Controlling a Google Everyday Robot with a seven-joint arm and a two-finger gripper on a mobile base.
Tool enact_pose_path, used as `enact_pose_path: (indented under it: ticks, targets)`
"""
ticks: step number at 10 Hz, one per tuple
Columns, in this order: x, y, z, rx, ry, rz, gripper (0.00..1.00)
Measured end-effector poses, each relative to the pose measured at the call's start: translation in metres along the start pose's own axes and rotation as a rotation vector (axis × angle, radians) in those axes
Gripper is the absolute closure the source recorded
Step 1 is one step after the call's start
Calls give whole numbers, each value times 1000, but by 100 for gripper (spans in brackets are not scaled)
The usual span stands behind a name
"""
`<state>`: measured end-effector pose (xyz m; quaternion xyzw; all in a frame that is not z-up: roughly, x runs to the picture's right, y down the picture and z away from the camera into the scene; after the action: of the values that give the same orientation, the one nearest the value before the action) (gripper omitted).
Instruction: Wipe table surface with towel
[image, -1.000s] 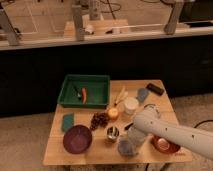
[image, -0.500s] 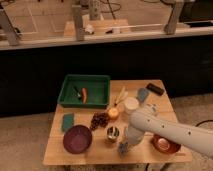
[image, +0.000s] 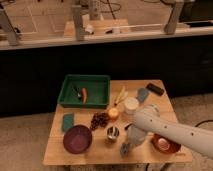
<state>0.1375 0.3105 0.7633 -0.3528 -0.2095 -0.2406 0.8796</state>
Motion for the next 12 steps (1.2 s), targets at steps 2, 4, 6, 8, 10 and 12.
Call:
enact_pose_path:
  ticks: [2,4,6,8,10,12]
  targets:
    - [12,19,-3,-7,3,30,100]
    - [25,30,0,-16,13,79,100]
    - [43,31,-2,-7,27,138,100]
    - [47,31,-2,-4,29,149,100]
    - [47,30,-3,-3,28,150,100]
    - [47,29,-3,-1,27,151,100]
